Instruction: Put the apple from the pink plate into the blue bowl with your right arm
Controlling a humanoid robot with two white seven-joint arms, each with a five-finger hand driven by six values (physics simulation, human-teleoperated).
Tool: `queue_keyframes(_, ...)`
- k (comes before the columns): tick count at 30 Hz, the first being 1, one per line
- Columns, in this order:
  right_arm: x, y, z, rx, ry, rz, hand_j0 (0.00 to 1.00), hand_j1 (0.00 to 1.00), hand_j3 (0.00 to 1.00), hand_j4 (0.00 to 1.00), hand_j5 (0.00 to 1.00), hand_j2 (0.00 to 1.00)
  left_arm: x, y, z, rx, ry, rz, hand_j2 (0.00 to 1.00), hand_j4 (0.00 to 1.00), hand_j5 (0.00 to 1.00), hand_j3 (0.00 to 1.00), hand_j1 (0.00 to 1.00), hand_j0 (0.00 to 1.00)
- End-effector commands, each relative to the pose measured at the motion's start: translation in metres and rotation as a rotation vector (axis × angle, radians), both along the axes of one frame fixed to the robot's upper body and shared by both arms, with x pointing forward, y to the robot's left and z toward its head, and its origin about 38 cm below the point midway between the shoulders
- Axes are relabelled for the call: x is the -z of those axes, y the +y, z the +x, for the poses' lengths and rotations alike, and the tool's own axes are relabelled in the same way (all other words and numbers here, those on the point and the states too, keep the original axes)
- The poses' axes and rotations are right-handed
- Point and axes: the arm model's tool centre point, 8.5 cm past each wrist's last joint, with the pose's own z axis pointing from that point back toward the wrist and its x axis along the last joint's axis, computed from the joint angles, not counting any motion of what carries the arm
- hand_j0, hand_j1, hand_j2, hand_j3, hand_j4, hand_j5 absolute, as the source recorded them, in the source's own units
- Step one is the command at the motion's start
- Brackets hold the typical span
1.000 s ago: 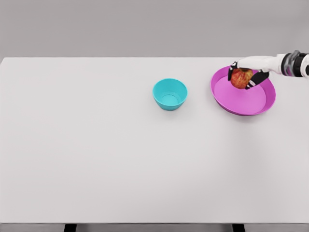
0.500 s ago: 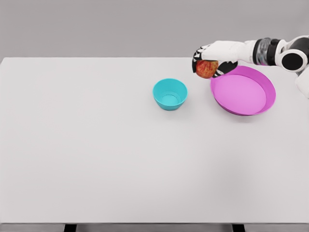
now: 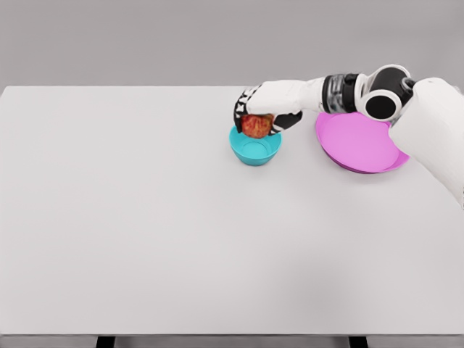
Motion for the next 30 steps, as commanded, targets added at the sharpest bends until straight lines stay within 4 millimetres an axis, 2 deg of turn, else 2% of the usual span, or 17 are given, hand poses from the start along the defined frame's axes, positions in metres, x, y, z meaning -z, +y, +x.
queue_keyframes(1,0.005,0.005,-0.001,-0.006,0.01,-0.009,0.46,0.46,0.46,0.46,0.46,0.46,0.0,0.0,0.0,0.0,0.001,0.0,1.0,1.0,1.0,1.0,1.0,1.0)
queue_keyframes(10,0.019,0.002,0.002,0.015,0.038,-0.035,0.48,0.48,0.48,0.48,0.48,0.48,0.0,0.0,0.0,0.0,0.001,0.0,1.0,1.0,1.0,1.0,1.0,1.0)
queue_keyframes(11,0.02,0.0,0.004,0.027,0.041,-0.036,0.56,0.56,0.56,0.56,0.56,0.56,0.0,0.0,0.0,0.0,0.001,0.0,1.0,1.0,1.0,1.0,1.0,1.0)
queue_keyframes(12,0.022,-0.004,0.007,0.047,0.05,-0.036,1.0,1.0,1.0,1.0,1.0,1.0,0.0,0.0,0.0,0.0,0.001,0.0,1.0,1.0,1.0,1.0,1.0,1.0)
queue_keyframes(18,0.022,-0.003,0.007,0.044,0.049,-0.039,1.0,1.0,1.0,1.0,1.0,1.0,0.0,0.0,0.0,0.0,0.0,0.0,1.0,1.0,1.0,1.0,1.0,1.0)
queue_keyframes(21,0.003,-0.011,0.011,0.05,0.013,-0.01,1.0,1.0,1.0,1.0,1.0,1.0,0.0,0.0,0.0,0.0,0.001,0.0,1.0,1.0,1.0,1.0,1.0,1.0)
queue_keyframes(23,-0.037,-0.034,0.019,0.092,-0.058,0.122,1.0,1.0,1.0,1.0,1.0,1.0,0.0,0.0,0.0,0.0,0.001,0.0,1.0,1.0,1.0,1.0,1.0,1.0)
queue_keyframes(24,-0.056,-0.062,0.024,0.151,-0.092,0.166,1.0,1.0,1.0,1.0,1.0,1.0,0.0,0.0,0.0,0.0,-0.001,0.0,1.0,1.0,1.0,1.0,1.0,1.0)
queue_keyframes(25,-0.063,-0.079,0.024,0.187,-0.108,0.193,1.0,1.0,1.0,1.0,1.0,1.0,0.0,0.0,0.0,0.0,-0.001,0.0,1.0,1.0,1.0,1.0,1.0,1.0)
queue_keyframes(28,-0.066,-0.137,0.019,0.315,-0.123,0.299,1.0,1.0,1.0,1.0,1.0,1.0,0.0,0.0,0.0,0.0,0.001,0.0,1.0,1.0,1.0,1.0,1.0,1.0)
queue_keyframes(30,-0.045,-0.17,0.01,0.387,-0.095,0.312,1.0,1.0,1.0,1.0,1.0,1.0,0.0,0.0,0.0,0.0,-0.001,0.0,1.0,1.0,1.0,1.0,1.0,1.0)
